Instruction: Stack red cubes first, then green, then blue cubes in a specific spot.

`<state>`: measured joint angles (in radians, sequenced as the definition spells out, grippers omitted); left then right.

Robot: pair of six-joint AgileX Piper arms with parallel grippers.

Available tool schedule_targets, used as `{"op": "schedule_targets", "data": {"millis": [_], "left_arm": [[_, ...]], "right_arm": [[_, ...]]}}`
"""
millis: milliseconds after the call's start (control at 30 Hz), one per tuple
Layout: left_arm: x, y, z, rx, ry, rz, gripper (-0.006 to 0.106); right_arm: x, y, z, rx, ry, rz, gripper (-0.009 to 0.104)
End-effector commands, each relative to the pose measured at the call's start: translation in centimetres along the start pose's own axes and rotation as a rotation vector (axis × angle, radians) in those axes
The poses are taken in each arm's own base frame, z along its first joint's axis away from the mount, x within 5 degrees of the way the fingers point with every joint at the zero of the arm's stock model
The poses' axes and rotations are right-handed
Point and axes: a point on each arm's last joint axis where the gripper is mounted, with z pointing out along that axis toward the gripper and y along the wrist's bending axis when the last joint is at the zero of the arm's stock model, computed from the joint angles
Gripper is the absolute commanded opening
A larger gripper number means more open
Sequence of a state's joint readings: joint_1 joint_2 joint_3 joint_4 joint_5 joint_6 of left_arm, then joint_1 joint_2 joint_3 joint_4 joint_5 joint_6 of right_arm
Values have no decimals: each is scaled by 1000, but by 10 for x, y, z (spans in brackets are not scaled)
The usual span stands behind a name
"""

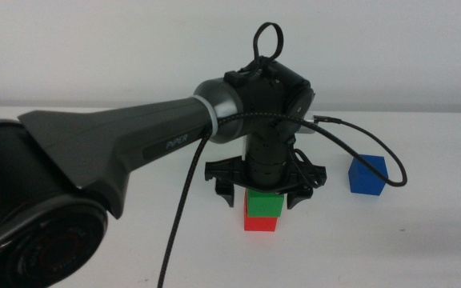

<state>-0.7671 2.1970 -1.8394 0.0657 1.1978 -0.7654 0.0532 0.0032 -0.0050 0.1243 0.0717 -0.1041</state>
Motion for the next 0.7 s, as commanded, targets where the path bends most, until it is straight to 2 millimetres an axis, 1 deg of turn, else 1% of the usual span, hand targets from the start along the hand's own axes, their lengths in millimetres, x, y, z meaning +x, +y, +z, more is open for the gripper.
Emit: {"op": "schedule_targets", "data": {"millis": [0,67,167,200,233,267,333,367,400,433,467,500,567,600,667], "left_arm": [[-1,1,-11,5,-38,16,91],[-1,5,-30,5,-73,25,94],[4,17,-72,13,-131,72,94],[10,28,-102,7,-157,121,94],[14,33,-120,21,-184,184,94],[18,37,-136,32,-216,287,94],[29,53,-178,56,-307,471,94],[36,63,-198,77,-351,502,94],[46,73,-217,107,-387,518,94],[67,95,-245,136,-446,565,94],[79,108,-256,140,-472,607,94],[90,121,-262,150,-494,617,94],[111,145,-268,178,-538,615,94],[122,159,-267,204,-566,594,94],[144,185,-258,244,-613,548,94]], "right_arm": [[12,-1,-1,6,-6,-6,85],[12,-1,-1,6,-6,-6,85],[12,-1,-1,6,-6,-6,85],[12,-1,-1,6,-6,-6,85],[12,-1,-1,6,-6,-6,85],[12,-1,-1,6,-6,-6,85],[12,-1,-1,6,-6,-6,85],[12,-1,-1,6,-6,-6,85],[12,-1,-1,6,-6,-6,85],[12,-1,-1,6,-6,-6,85],[12,-1,-1,6,-6,-6,85],[12,-1,-1,6,-6,-6,85],[12,-1,-1,6,-6,-6,85],[12,-1,-1,6,-6,-6,85],[12,-1,-1,6,-6,-6,85]]}}
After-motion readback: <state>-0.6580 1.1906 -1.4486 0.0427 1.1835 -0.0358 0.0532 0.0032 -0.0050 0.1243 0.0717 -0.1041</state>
